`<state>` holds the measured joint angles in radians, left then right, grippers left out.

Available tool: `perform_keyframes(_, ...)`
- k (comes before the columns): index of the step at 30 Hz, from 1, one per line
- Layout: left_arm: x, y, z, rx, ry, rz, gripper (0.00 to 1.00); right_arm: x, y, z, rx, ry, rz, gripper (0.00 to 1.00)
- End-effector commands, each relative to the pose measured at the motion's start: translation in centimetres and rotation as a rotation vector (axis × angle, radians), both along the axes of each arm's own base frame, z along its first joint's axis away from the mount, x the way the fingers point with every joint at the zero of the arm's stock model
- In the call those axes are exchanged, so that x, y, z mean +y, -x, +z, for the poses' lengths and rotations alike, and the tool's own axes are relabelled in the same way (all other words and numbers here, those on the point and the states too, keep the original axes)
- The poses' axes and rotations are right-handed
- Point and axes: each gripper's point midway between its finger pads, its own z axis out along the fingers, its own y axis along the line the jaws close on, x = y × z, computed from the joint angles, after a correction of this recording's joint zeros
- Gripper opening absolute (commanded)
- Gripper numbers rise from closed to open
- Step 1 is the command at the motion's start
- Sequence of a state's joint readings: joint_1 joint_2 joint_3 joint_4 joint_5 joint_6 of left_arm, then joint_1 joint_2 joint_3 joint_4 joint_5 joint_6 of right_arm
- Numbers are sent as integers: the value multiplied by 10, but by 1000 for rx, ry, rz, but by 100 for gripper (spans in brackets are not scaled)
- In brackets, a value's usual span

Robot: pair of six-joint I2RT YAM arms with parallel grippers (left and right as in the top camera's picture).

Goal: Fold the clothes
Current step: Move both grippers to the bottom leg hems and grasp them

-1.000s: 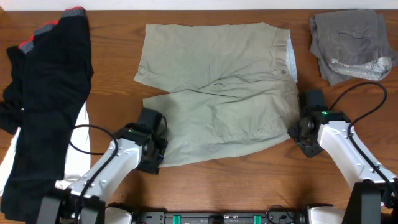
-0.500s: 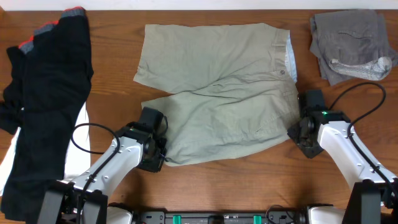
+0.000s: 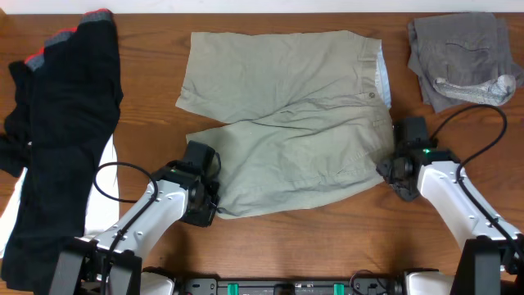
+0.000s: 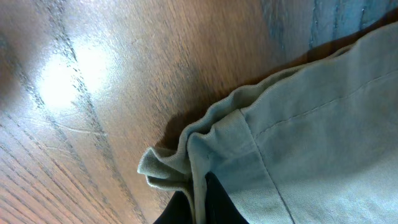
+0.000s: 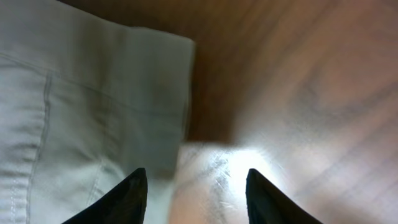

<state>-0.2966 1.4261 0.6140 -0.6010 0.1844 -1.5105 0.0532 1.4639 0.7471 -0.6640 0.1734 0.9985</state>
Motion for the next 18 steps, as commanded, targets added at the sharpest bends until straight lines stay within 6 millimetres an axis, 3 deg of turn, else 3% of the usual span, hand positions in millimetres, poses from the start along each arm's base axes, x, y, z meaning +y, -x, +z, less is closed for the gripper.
perform_keyframes(1,1,5,-4,18,-3,-18,6,-1,2,-10,-8,31,47,50)
perform_keyframes(11,-1,4,-4,12,5,-41,6,0,-14,-25,-100,42,100,41)
perform_keyframes(18,-1,4,-4,11,5,-41,6,4,-11,-48,-46,16,107,36)
